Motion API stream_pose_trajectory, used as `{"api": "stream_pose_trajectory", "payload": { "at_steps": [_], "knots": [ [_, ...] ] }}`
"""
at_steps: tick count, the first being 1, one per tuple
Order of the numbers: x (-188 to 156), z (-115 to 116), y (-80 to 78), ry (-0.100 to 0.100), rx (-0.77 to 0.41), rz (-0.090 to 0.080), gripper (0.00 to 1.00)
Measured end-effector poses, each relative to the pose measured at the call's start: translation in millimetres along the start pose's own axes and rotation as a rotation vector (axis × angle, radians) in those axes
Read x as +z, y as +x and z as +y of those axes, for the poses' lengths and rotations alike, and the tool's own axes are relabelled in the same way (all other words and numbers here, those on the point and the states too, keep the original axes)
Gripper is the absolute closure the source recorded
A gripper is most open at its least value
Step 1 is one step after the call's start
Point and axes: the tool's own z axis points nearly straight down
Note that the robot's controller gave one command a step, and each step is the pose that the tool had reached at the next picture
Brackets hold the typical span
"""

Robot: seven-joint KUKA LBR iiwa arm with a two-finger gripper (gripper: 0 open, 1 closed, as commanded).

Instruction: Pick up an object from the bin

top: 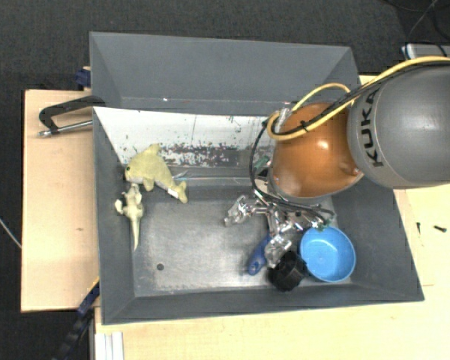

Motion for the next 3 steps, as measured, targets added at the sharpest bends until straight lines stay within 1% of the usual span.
{"api": "stream_pose_trajectory", "payload": {
  "at_steps": [1, 2, 3],
  "knots": [
    [-30.3, -31.8, 41.3, 0.004, -0.107, -0.001, 0.00],
    [12.8, -35.0, 39.7, 0.003, -0.286, -0.001, 0.00],
    [11.8, -34.7, 37.6, 0.005, -0.287, -0.009, 1.00]
  ]
}}
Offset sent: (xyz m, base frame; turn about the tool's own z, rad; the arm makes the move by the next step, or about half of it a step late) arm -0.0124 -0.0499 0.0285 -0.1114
